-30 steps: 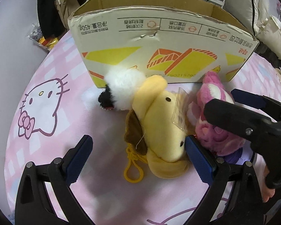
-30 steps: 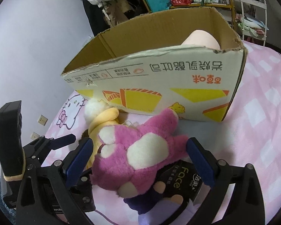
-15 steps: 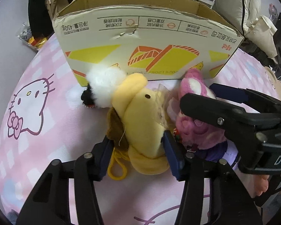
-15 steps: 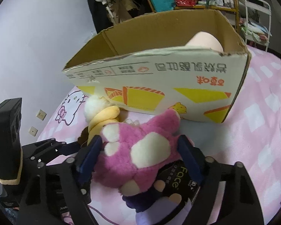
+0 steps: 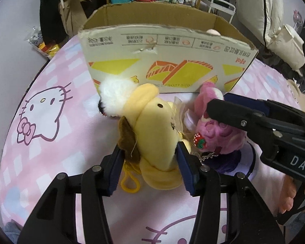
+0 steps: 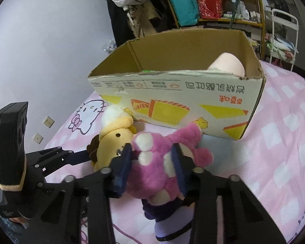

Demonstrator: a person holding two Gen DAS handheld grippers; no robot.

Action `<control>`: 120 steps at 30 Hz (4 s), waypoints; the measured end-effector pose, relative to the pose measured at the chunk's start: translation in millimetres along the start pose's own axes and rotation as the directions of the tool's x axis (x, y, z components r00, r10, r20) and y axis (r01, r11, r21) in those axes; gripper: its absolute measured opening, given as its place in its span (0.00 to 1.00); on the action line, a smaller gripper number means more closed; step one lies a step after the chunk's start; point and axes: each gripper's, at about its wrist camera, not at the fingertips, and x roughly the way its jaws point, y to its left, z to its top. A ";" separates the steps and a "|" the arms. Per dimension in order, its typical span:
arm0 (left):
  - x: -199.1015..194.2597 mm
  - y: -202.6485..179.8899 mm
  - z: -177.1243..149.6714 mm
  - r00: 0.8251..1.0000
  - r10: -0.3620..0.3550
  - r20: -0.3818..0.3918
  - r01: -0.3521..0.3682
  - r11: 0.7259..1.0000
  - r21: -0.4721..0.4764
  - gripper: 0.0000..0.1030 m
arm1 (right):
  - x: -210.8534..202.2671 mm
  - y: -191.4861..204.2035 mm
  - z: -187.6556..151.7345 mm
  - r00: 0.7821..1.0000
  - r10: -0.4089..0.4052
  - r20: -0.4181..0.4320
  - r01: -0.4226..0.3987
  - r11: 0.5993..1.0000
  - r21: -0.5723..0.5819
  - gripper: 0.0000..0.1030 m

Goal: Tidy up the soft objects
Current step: 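Close the left gripper on the yellow dog plush while the right gripper closes on the pink bear, then lift the yellow dog plush with the left gripper while the right gripper carries the pink bear over the box, then open the left gripper to drop the dog plush into the box while the right gripper releases the bear, then withdraw both grippers from the box and approach the pompom keychain and purple plush doll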

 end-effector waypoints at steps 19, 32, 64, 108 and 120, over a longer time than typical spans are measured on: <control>-63.9 11.2 -8.3 0.975 0.083 0.204 -0.068 0.995 -0.078 0.48 | -48.2 13.0 -6.3 0.988 -0.055 0.143 0.059 0.998 -0.026 0.22; -133.1 10.2 -6.9 0.875 0.154 0.460 -0.116 0.987 -0.111 0.48 | -91.3 17.5 4.2 0.949 -0.007 0.315 0.018 0.999 -0.030 0.22; -201.2 -16.6 104.1 0.666 0.115 0.737 -0.139 0.990 -0.029 0.49 | -156.3 14.0 107.9 0.795 0.011 0.606 0.069 0.992 -0.107 0.22; -62.4 13.3 91.7 0.904 0.177 0.389 -0.146 0.983 -0.108 0.83 | -55.6 -40.6 68.0 0.933 -0.035 0.359 0.037 0.999 0.001 0.58; -81.3 14.6 74.2 0.913 0.204 0.353 -0.194 0.979 -0.064 0.89 | -78.9 -40.3 52.6 0.945 -0.077 0.318 0.062 0.996 0.059 0.84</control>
